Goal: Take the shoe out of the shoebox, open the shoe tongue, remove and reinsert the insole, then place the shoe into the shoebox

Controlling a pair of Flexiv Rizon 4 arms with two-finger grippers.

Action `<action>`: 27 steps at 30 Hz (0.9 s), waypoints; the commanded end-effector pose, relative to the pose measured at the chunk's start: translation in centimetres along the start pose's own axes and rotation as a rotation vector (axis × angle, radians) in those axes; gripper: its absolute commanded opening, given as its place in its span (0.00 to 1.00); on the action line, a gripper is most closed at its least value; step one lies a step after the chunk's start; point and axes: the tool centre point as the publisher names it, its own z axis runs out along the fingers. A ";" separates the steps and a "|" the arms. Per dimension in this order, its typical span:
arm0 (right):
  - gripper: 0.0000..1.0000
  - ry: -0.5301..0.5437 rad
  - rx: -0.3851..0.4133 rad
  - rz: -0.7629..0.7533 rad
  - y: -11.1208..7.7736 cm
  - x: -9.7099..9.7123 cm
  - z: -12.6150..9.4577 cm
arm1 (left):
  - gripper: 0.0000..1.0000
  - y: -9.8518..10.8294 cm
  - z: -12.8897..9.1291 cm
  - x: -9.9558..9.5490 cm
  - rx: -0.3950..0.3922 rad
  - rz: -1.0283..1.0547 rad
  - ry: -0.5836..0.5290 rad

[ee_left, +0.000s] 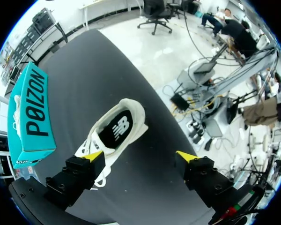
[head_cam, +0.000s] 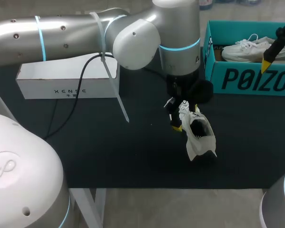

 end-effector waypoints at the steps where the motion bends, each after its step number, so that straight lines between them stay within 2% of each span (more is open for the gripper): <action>1: 1.00 -0.002 0.003 0.001 0.2 0.1 0.0 | 1.00 -1.3 0.0 1.4 -0.022 -0.149 -0.039; 3: 1.00 -0.002 0.003 0.001 0.2 0.1 0.0 | 1.00 -1.8 0.0 2.2 -0.082 -0.242 -0.070; 5: 1.00 -0.002 0.003 0.001 0.2 0.1 0.0 | 1.00 -2.2 -0.4 3.0 -0.042 -0.320 -0.132; 6: 1.00 -0.002 0.003 0.001 0.2 0.1 0.0 | 1.00 -2.4 -0.6 3.3 -0.058 -0.368 -0.155; 12: 1.00 -0.002 0.003 0.001 0.2 0.1 0.0 | 1.00 -3.0 -0.9 4.3 -0.014 -0.507 -0.218; 20: 1.00 -0.002 0.003 0.001 0.2 0.1 0.0 | 1.00 -2.9 -0.1 4.7 0.062 -0.599 -0.182; 26: 1.00 -0.002 0.003 0.001 0.2 0.1 0.0 | 1.00 -3.6 0.5 3.9 0.083 -0.586 -0.168; 27: 1.00 -0.005 -0.010 0.013 0.4 -0.6 -0.3 | 1.00 -3.6 0.5 3.7 0.081 -0.587 -0.166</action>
